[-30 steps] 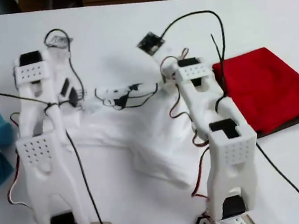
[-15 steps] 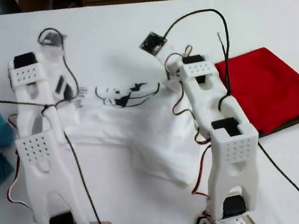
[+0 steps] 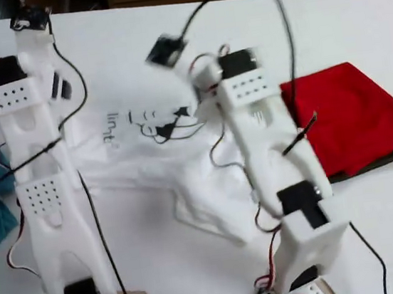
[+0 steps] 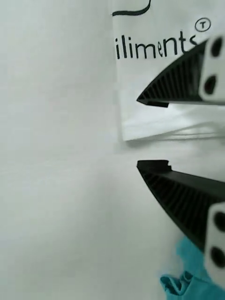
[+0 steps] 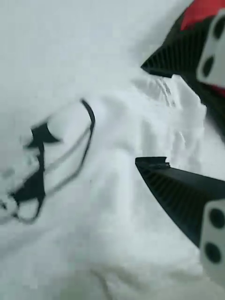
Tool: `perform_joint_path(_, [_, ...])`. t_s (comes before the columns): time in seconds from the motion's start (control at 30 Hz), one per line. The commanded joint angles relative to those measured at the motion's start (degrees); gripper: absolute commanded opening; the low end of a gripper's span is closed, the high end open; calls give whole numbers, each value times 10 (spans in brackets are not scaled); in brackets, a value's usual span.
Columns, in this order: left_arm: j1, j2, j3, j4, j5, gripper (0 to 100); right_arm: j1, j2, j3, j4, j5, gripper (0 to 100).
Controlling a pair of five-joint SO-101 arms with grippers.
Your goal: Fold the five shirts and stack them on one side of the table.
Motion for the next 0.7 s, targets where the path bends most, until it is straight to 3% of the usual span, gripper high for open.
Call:
perform_joint_path(0.0, [3,-97,89,12,34,211,-59,-49,47,65,-1,251])
perform_joint_path(0.3, [-1,-273,274,10,28,211,-216,-240,437,-93,2,249])
perform_joint_path(0.47, [-3,-305,346,8,17,211,-219,-325,590,-158,-1,248])
perform_joint_path(0.67, [-17,-305,364,-12,18,211,-220,-337,657,-217,4,250])
